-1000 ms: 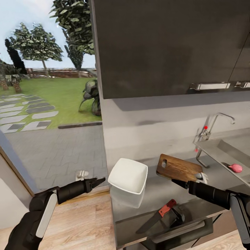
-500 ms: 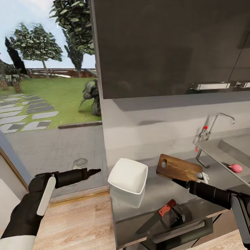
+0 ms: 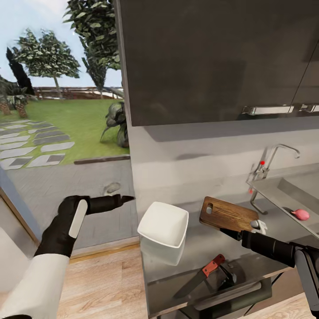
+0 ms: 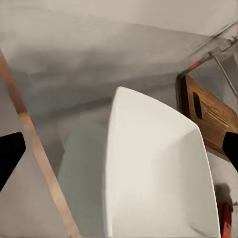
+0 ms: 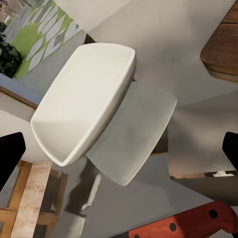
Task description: In the kitchen, take the Vidalia onion out of the sink, dice it on the chopping board with the paring knife, put the diced onion into the bowl on the countertop, then place both the paring knife and the chopping board into the sink.
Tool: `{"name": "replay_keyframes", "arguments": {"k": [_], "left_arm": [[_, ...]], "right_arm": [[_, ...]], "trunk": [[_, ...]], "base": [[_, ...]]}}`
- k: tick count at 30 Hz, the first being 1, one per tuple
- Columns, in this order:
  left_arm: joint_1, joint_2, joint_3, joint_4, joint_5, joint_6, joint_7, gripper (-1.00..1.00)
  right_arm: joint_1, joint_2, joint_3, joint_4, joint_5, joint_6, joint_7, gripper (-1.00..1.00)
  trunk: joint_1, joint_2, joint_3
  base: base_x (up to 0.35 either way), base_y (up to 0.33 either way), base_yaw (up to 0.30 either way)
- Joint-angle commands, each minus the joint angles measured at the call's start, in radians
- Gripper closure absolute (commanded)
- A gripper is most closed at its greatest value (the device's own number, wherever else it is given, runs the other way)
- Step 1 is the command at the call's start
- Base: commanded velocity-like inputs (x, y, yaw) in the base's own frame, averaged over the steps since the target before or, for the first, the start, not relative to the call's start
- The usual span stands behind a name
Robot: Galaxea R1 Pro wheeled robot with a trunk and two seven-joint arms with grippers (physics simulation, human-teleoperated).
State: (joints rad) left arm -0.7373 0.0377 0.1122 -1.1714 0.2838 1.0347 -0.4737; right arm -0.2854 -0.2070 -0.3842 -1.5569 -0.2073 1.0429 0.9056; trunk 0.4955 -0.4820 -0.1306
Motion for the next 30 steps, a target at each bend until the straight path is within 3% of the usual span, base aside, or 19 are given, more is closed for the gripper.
{"name": "replay_keyframes", "arguments": {"k": [1,4,6,10,15,20,22,23,25,30], "left_arm": [[-0.005,-0.009,0.001,0.006,-0.008,0.004,0.005,-1.0],[-0.013,-0.037,-0.001,0.026,-0.016,0.005,0.045,-1.0],[-0.017,-0.048,-0.003,0.083,-0.029,0.005,0.066,-1.0],[-0.017,-0.05,-0.003,0.124,-0.069,0.005,0.069,-1.0],[-0.017,-0.064,-0.003,0.173,-0.147,0.005,0.069,-1.0],[-0.017,-0.065,-0.015,0.176,-0.15,0.006,0.067,-1.0],[-0.017,-0.066,-0.051,0.177,-0.149,0.007,0.066,-1.0],[-0.017,-0.067,-0.088,0.177,-0.145,0.007,0.065,-1.0],[-0.017,-0.068,-0.114,0.179,-0.142,0.006,0.064,-1.0],[-0.017,-0.084,-0.124,0.204,-0.148,0.005,0.065,-1.0]], "right_arm": [[-0.001,0.0,-0.001,0.0,0.002,0.004,0.005,-1.0],[-0.001,0.0,-0.001,0.0,0.003,0.004,0.005,-1.0],[-0.001,-0.001,-0.002,0.0,0.003,0.004,0.005,-1.0],[-0.001,-0.003,-0.002,0.0,0.003,0.004,0.005,-1.0],[-0.001,-0.005,-0.002,0.0,0.002,0.004,0.005,-1.0],[-0.001,-0.005,-0.002,0.0,0.002,0.004,0.005,-1.0],[-0.001,-0.005,-0.002,0.0,0.002,0.004,0.005,-1.0],[-0.001,-0.005,-0.002,0.0,0.002,0.004,0.005,-1.0],[-0.001,-0.005,-0.002,0.0,0.002,0.004,0.005,-1.0],[-0.001,-0.006,-0.002,0.0,0.002,0.004,0.005,-1.0]], "trunk": [[0.0,-0.002,-0.002],[0.0,-0.002,-0.002],[0.0,-0.002,-0.002],[0.0,-0.002,-0.002],[0.0,-0.002,-0.002],[0.0,-0.002,-0.002],[0.0,-0.002,-0.002],[0.0,-0.002,-0.002],[0.0,-0.002,-0.002],[0.0,-0.002,-0.002]], "base": [[0.0,0.0,0.0],[0.0,0.0,0.0],[0.0,0.0,0.0],[0.0,0.0,0.0],[0.0,0.0,0.0],[0.0,0.0,0.0],[0.0,0.0,0.0],[0.0,0.0,0.0],[0.0,0.0,0.0],[0.0,0.0,0.0]]}}
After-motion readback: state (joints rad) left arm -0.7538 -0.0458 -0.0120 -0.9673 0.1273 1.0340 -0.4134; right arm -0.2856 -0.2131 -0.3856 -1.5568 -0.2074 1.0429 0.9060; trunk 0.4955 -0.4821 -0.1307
